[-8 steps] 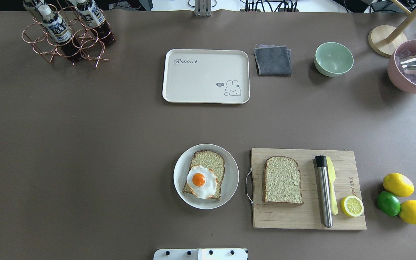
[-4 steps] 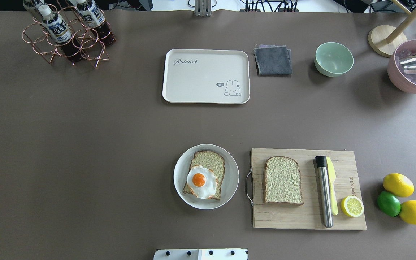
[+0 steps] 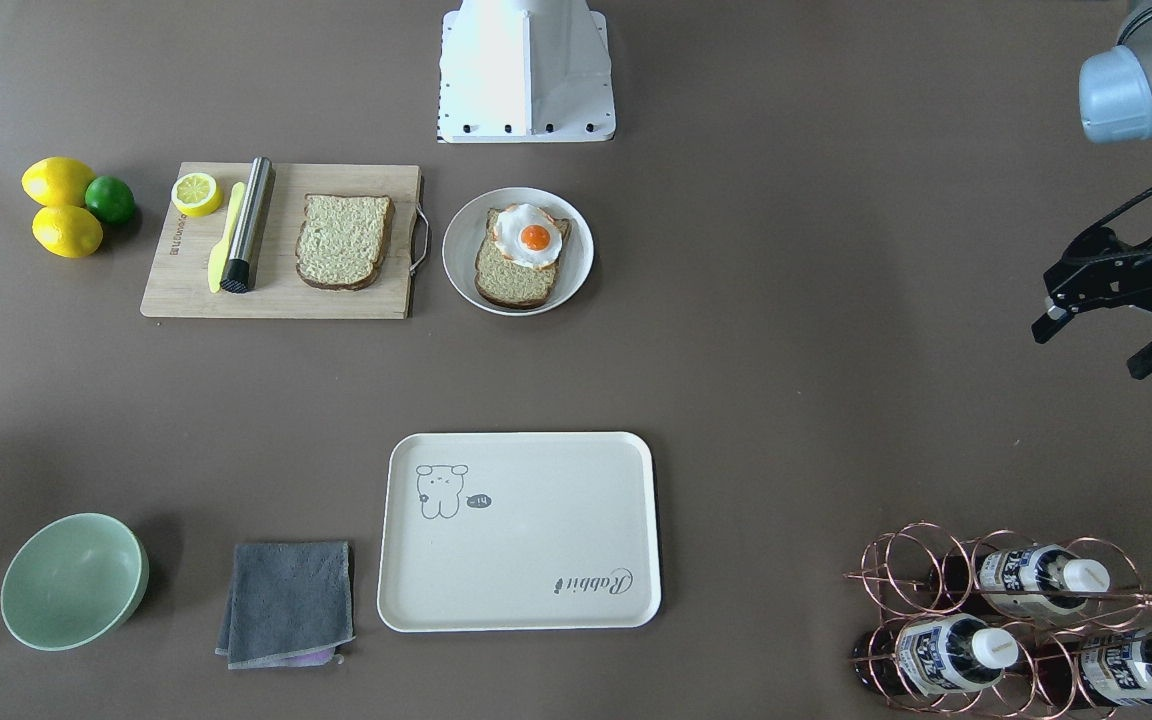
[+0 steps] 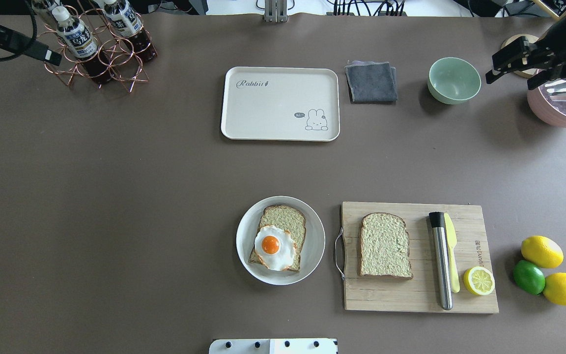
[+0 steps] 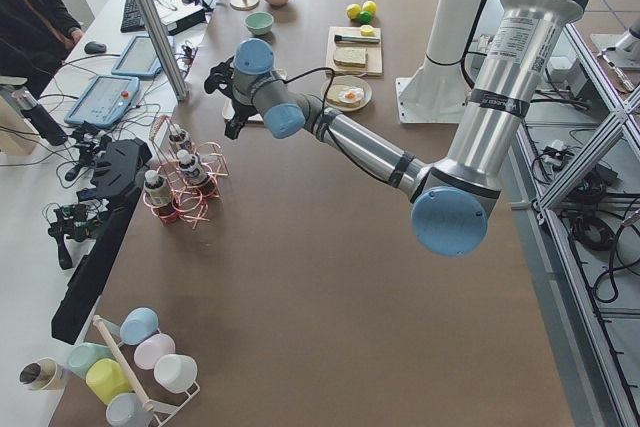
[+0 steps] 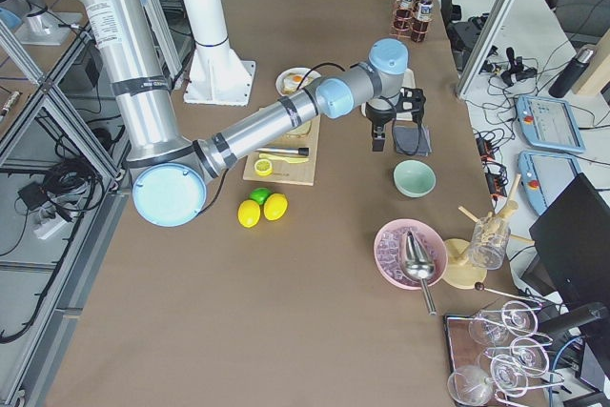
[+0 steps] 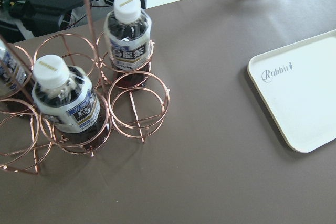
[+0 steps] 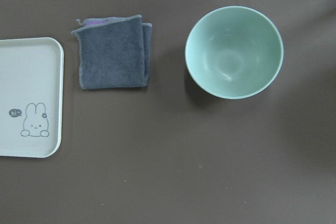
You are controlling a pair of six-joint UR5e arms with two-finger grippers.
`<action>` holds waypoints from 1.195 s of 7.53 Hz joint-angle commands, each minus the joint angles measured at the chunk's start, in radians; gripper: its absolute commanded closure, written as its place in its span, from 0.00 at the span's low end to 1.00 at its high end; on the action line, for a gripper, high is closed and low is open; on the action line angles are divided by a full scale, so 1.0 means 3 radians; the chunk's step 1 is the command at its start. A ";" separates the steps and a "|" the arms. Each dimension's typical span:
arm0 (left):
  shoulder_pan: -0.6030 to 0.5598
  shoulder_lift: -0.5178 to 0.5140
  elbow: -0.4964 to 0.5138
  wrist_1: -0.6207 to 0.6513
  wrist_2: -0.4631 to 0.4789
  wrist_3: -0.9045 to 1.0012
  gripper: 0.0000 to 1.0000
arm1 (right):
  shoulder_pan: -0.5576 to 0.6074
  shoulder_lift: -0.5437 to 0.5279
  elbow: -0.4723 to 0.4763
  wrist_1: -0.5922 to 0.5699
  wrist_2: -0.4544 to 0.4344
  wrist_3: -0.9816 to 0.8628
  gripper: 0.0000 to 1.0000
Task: Make sandwich and place on tray
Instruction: 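Lower the right gripper toward the board's bread slice while the left arm advances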
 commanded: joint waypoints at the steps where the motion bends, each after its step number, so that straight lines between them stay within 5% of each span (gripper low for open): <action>1: 0.0118 -0.0090 0.0240 -0.0214 0.0054 -0.0177 0.02 | -0.0592 0.0301 0.0208 0.0002 -0.0383 0.0672 0.00; 3: 0.0118 0.0072 0.0084 -0.0468 0.0053 -0.0392 0.02 | -0.0986 0.0384 0.0280 0.0220 -0.0573 0.1020 0.00; 6: 0.0219 0.0222 0.0006 -0.0679 0.0145 -0.0832 0.02 | -0.1295 -0.0166 0.0281 0.1191 -0.0773 0.1405 0.00; 9: 0.0894 0.0140 0.0016 -0.0679 0.0672 -0.1186 0.02 | -0.1295 -0.0516 0.0265 0.1577 -0.0814 0.1547 0.00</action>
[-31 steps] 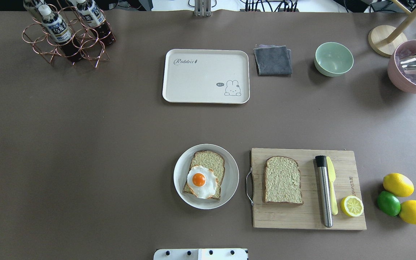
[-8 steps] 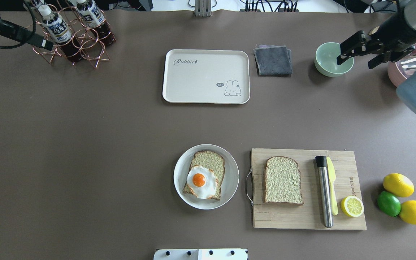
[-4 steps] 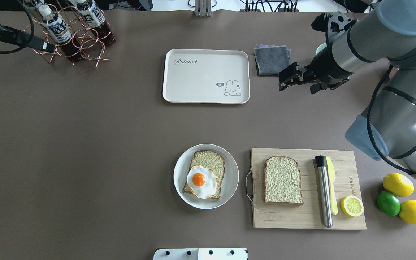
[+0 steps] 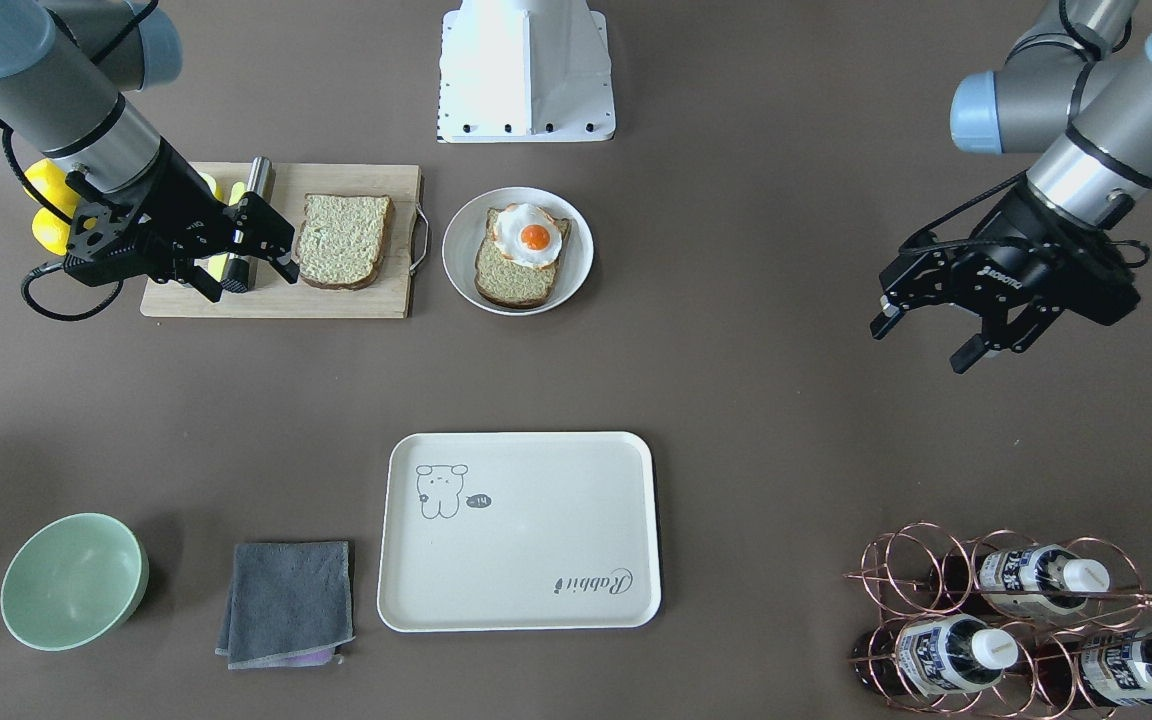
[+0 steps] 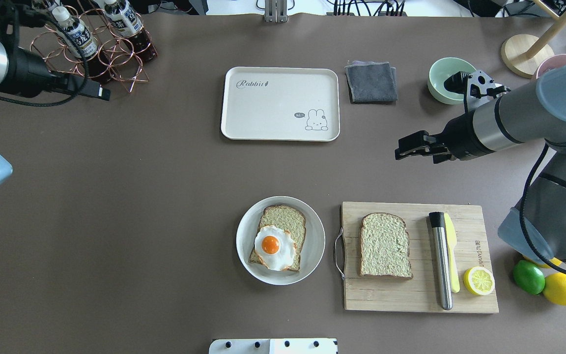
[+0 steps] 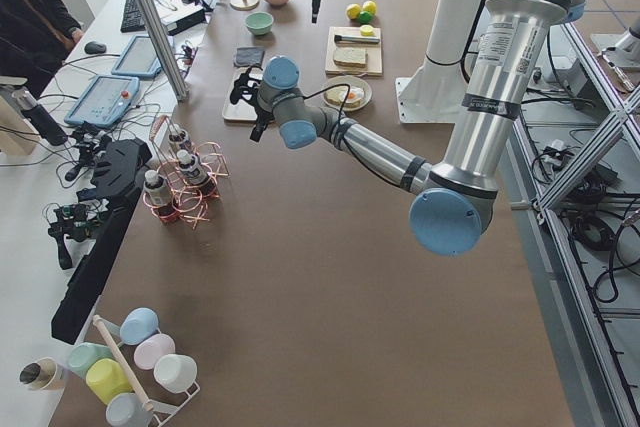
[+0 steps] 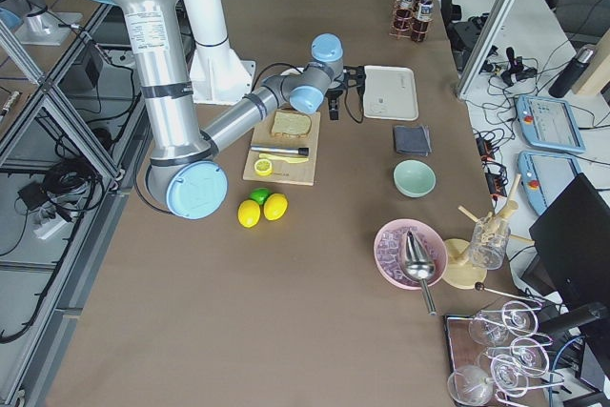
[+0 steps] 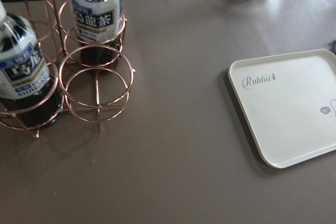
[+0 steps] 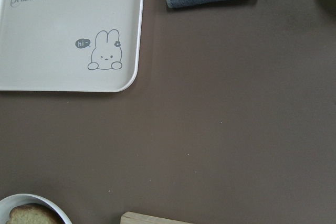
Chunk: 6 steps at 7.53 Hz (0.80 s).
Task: Make sandwich and place on tray
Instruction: 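Lower the right gripper toward the board's bread slice while the left arm advances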
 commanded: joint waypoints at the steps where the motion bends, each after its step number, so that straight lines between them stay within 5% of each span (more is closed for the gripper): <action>1: 0.0381 -0.0048 -0.0013 -0.0003 0.0248 -0.0090 0.02 | -0.0031 -0.0106 -0.0002 0.0126 -0.0032 0.0366 0.00; 3: 0.0391 -0.0140 -0.0028 0.0023 0.0407 -0.0273 0.02 | -0.0296 -0.0151 -0.0033 0.0380 -0.0159 0.0672 0.00; 6: 0.0386 -0.0110 -0.0039 0.0003 0.0407 -0.0259 0.02 | -0.0853 -0.0407 -0.0043 0.0684 -0.0721 0.0782 0.00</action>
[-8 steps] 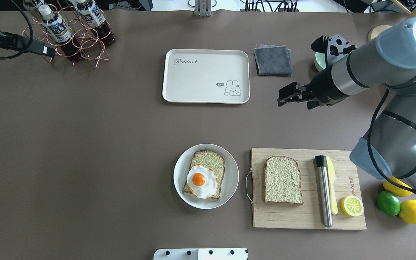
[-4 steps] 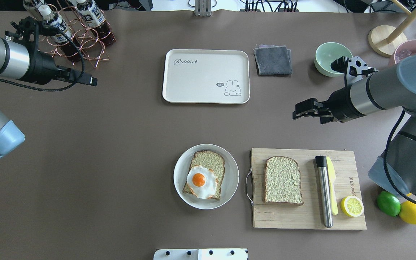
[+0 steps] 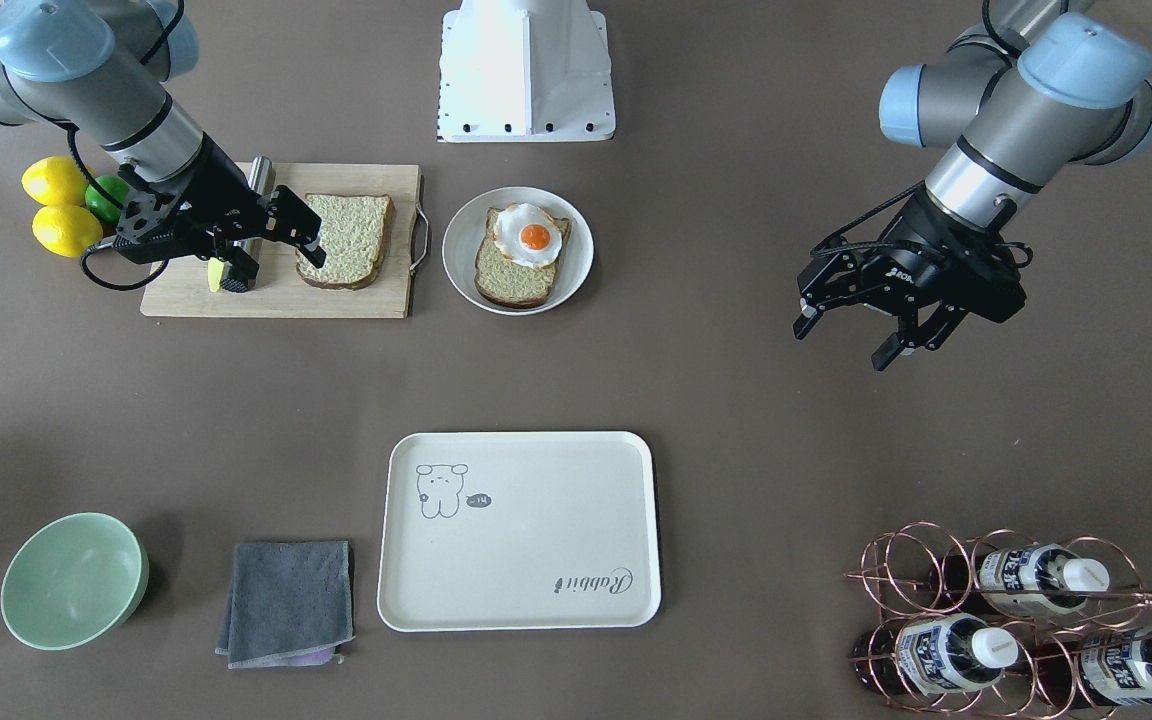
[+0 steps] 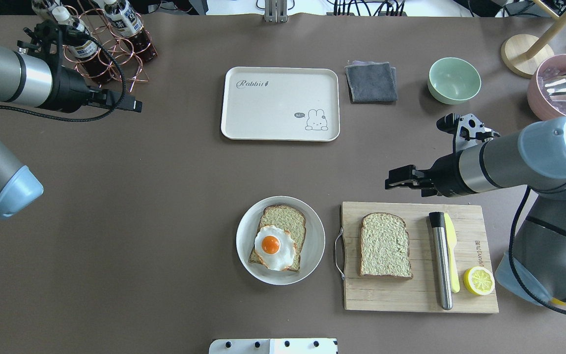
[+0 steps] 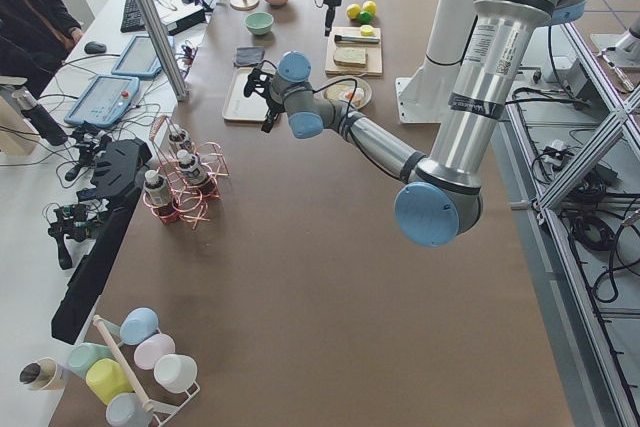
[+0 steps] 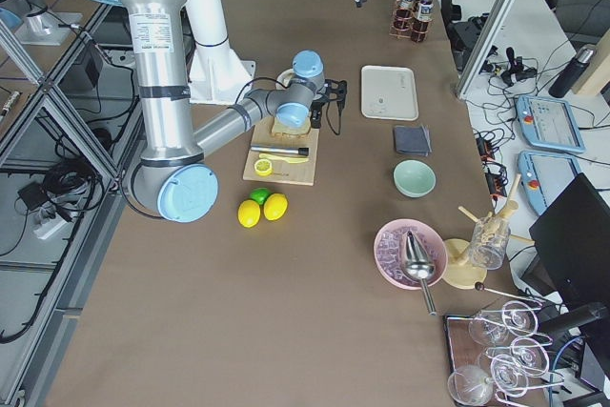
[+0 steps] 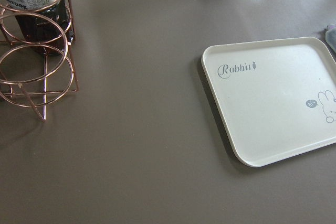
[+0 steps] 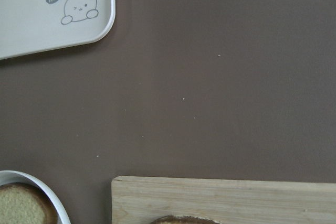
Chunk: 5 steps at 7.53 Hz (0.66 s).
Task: Make sandwich and place on tray
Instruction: 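Lower the right gripper toward the board's bread slice while the left arm advances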
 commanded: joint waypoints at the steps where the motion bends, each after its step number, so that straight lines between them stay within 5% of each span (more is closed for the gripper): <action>1: -0.0003 0.0019 -0.0013 -0.0011 0.0005 -0.0003 0.02 | -0.0388 -0.0108 -0.0007 0.0084 -0.0307 0.0064 0.00; 5: -0.0018 0.0003 -0.0013 -0.0001 0.0005 0.0002 0.02 | -0.0588 -0.0195 0.0013 0.0089 -0.0373 0.0177 0.01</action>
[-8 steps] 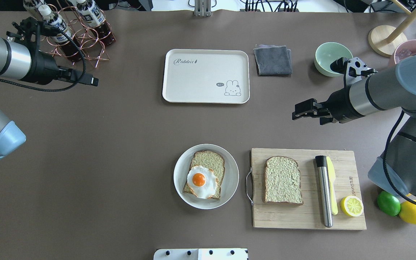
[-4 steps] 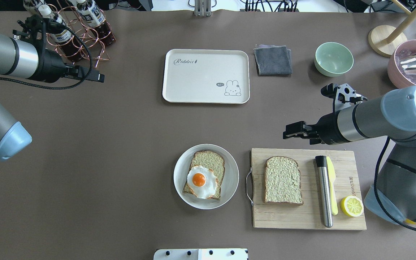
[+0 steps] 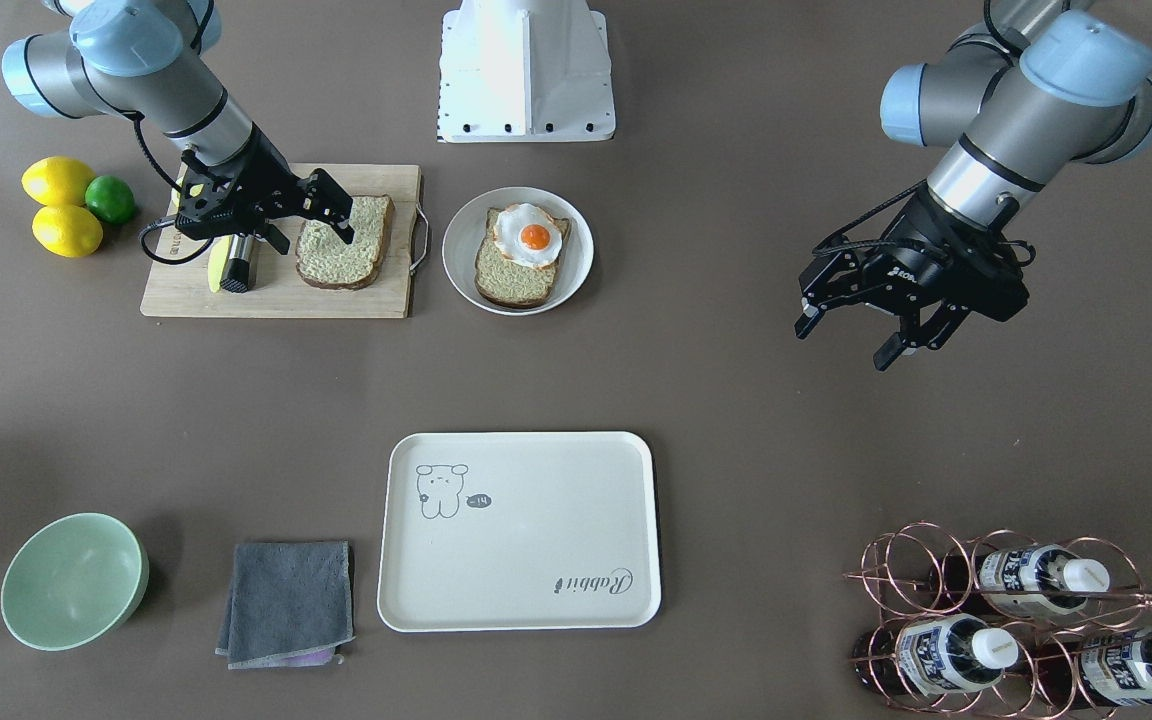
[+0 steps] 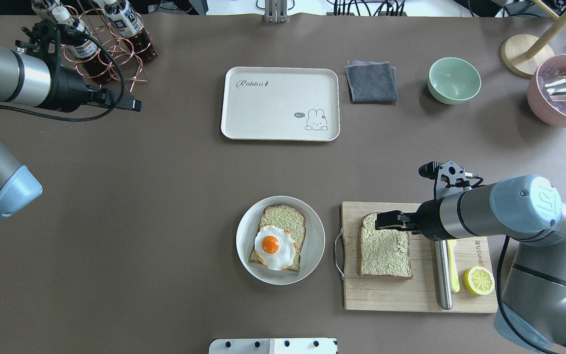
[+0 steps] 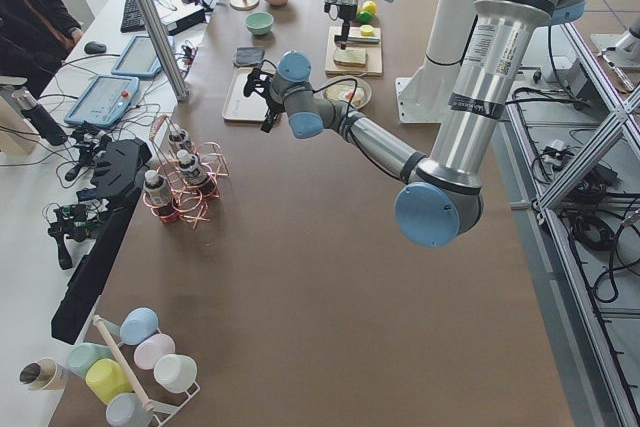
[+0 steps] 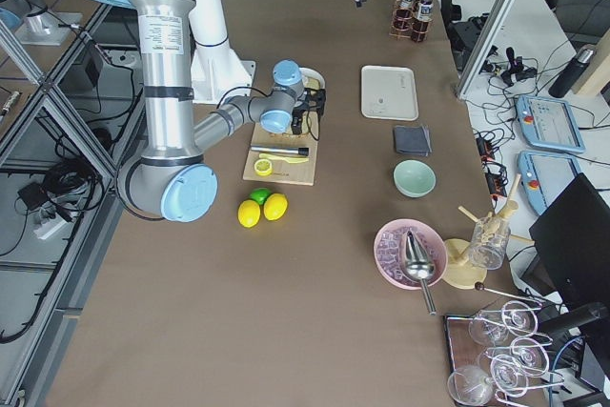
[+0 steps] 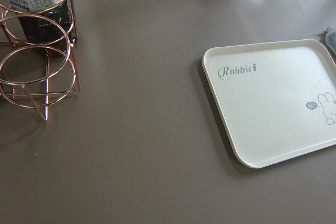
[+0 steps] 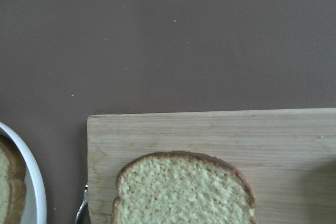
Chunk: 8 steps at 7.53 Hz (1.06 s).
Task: Make sandwich and place on tray
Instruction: 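Grasp the bread slice on the cutting board with the right gripper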
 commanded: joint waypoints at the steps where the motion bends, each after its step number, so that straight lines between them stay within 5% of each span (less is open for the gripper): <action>1: -0.0012 -0.0002 -0.0003 0.0010 -0.0001 -0.0010 0.02 | -0.0074 -0.0071 0.0007 0.0018 -0.0028 0.0010 0.01; 4: -0.0027 0.0013 -0.0039 0.0020 -0.0042 -0.0025 0.02 | -0.0140 -0.0291 -0.0023 0.0375 -0.0043 0.0040 0.18; 8: -0.0037 0.0013 -0.0039 0.0021 -0.0047 -0.0025 0.02 | -0.0248 -0.0260 -0.0028 0.0376 -0.0156 0.0040 0.19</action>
